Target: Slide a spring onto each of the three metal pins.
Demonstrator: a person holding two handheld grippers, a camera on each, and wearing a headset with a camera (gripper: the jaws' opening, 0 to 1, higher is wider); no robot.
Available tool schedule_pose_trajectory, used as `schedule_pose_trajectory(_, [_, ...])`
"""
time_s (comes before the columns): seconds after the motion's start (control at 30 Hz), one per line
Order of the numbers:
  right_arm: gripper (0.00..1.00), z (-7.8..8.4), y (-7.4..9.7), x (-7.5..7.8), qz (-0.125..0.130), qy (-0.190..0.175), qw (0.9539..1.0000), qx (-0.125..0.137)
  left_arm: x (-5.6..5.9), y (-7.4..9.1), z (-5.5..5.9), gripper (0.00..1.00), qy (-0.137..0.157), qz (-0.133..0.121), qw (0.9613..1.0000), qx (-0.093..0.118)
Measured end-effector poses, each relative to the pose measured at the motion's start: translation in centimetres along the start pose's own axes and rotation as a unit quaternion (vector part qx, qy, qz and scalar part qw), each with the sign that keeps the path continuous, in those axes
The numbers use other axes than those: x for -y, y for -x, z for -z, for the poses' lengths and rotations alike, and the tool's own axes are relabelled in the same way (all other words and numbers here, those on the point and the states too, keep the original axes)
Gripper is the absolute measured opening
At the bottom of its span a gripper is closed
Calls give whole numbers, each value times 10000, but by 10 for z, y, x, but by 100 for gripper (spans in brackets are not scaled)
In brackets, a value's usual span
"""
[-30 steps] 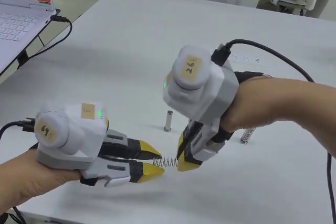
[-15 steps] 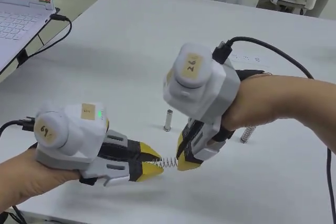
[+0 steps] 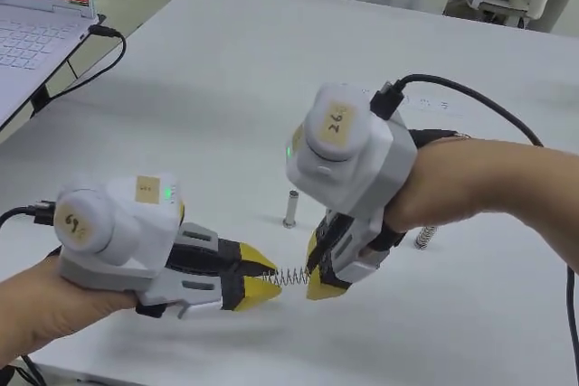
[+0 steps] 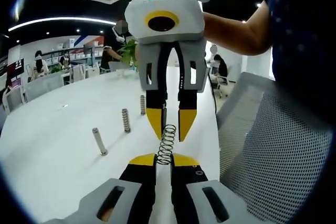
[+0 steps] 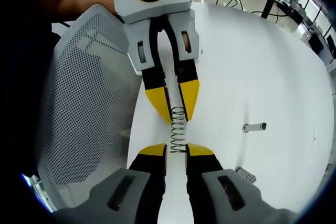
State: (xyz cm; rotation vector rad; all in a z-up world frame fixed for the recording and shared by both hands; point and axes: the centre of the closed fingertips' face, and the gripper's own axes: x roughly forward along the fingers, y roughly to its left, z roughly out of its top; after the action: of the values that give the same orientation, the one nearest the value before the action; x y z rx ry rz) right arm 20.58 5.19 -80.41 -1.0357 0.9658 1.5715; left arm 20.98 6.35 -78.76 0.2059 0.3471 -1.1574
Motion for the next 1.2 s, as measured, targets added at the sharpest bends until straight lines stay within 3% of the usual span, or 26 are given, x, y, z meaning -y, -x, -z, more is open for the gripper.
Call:
schedule_pose_trajectory(0.4, [9,-2,1,1,49,-90,9999,111,1,1,-7,2,3,-23,9999,119])
schedule_pose_trajectory(0.77, [8,-19,14,3,232,-55,9991,352,0,0,-6,2,39,-37,9999,101])
schedule_pose_trajectory(1.2, [8,-35,17,3,205,-130,9983,522,-1,-1,-3,3,125,-37,9999,98])
